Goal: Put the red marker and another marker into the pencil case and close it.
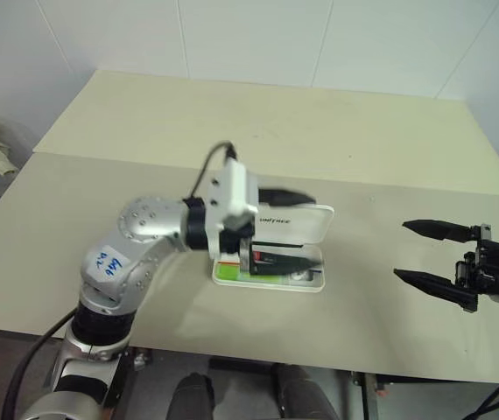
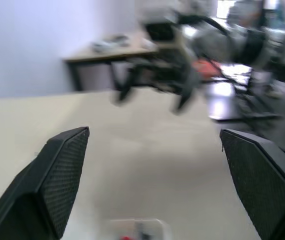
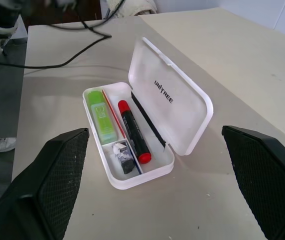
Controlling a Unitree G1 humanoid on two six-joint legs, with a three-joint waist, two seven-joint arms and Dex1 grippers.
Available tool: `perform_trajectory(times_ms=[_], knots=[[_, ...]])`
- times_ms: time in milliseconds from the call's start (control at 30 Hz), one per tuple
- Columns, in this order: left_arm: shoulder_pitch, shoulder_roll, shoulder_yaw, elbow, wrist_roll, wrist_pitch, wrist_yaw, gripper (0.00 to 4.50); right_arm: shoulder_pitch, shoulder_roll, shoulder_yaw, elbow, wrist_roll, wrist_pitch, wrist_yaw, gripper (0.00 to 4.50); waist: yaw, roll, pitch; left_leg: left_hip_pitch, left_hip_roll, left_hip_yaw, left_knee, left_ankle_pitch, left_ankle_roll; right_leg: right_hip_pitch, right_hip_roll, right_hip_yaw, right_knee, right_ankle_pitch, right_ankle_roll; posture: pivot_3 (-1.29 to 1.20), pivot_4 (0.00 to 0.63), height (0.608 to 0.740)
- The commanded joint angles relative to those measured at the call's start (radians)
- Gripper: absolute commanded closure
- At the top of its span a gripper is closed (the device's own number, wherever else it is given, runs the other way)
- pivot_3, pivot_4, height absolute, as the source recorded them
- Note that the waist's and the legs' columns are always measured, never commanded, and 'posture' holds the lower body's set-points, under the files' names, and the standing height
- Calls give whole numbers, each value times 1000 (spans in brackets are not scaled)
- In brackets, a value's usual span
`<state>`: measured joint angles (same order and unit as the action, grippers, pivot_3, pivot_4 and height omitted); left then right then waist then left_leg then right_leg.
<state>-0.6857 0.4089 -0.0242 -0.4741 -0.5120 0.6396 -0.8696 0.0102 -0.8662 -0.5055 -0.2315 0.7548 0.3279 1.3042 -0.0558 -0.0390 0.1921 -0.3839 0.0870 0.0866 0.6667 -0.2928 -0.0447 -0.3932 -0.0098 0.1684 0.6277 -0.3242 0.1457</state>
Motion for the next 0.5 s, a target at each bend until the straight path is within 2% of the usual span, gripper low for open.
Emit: perform_trajectory(times_ms=[33,233,333,500], knots=[[-28,49,116,74,33,-85,63,16,-15,-14,-2,-2,3,-11,11,0,-1,0,0,0,0,0,0,0,0,0,0,0,0,0,0,0,150,740],[2,165,173,180,56,-154,39,16,-44,-16,17,23,-7,-16,20,0,-3,0,0,0,0,1,-1,0,0,-1,0,0,-1,0,0,0,150,740],[21,198,203,284,37,-165,17,605,-65,-15,34,36,-12,-17,21,0,-1,0,0,0,0,1,-1,0,0,-1,0,0,0,0,0,0,150,740],[44,221,209,388,-2,-180,-68,2262,-75,-14,37,39,-10,-14,25,0,0,0,0,0,0,2,-1,0,-1,-1,0,0,0,0,0,0,150,740]])
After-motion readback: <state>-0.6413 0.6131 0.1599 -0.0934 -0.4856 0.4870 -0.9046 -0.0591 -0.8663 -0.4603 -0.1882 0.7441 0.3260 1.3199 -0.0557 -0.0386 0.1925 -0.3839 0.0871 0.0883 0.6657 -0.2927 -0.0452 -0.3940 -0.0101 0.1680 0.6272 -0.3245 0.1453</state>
